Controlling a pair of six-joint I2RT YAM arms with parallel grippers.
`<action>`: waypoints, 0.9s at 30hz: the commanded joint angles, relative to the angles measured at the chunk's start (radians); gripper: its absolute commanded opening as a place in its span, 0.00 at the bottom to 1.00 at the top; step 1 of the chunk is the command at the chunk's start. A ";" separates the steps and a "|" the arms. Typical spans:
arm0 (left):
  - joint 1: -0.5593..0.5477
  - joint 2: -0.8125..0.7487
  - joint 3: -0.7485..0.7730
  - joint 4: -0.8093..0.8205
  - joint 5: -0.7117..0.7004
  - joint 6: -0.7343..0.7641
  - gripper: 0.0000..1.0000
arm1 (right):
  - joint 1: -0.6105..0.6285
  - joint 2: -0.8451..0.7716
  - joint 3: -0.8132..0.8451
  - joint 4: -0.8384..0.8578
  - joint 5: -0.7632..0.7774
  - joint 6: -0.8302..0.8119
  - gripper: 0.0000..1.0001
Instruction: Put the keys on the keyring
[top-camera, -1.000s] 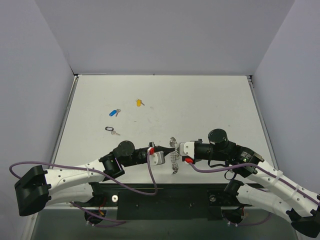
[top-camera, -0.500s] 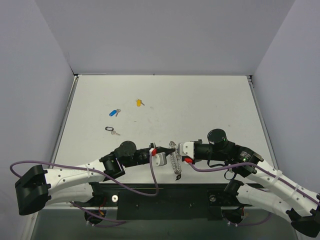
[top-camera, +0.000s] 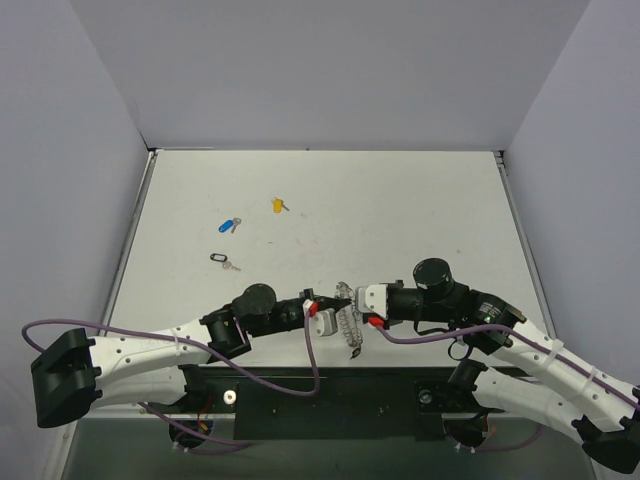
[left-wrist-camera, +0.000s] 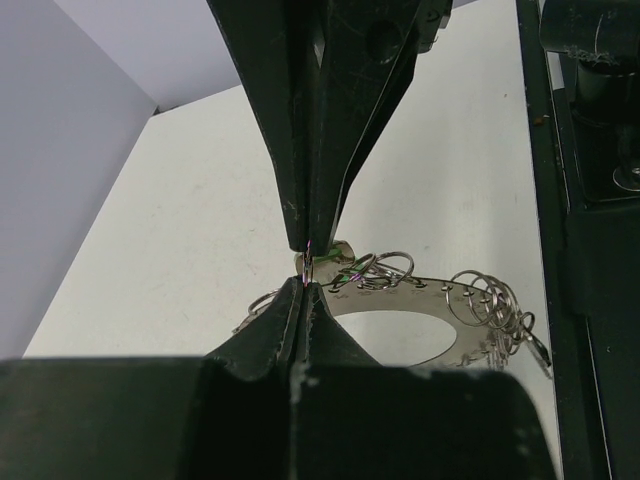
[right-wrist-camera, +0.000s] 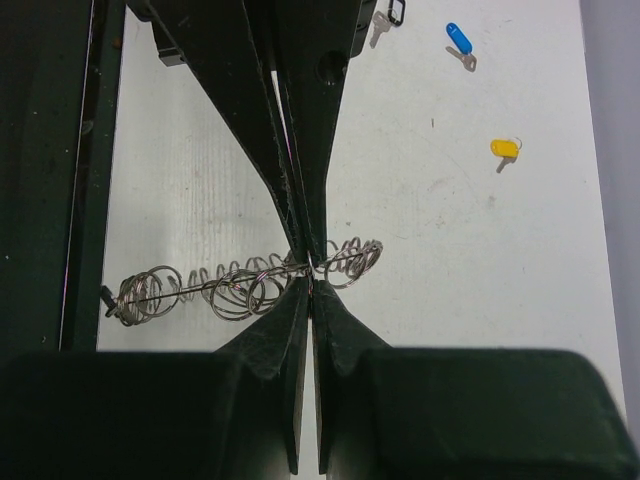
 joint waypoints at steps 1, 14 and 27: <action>-0.018 0.002 0.059 0.002 -0.003 0.017 0.00 | 0.014 0.008 0.019 0.088 -0.029 0.012 0.00; -0.028 0.006 0.070 -0.027 -0.031 0.031 0.00 | 0.022 0.019 0.025 0.091 -0.026 0.016 0.00; -0.028 0.002 0.075 -0.026 -0.047 0.003 0.00 | 0.026 0.020 0.038 0.028 -0.023 -0.026 0.00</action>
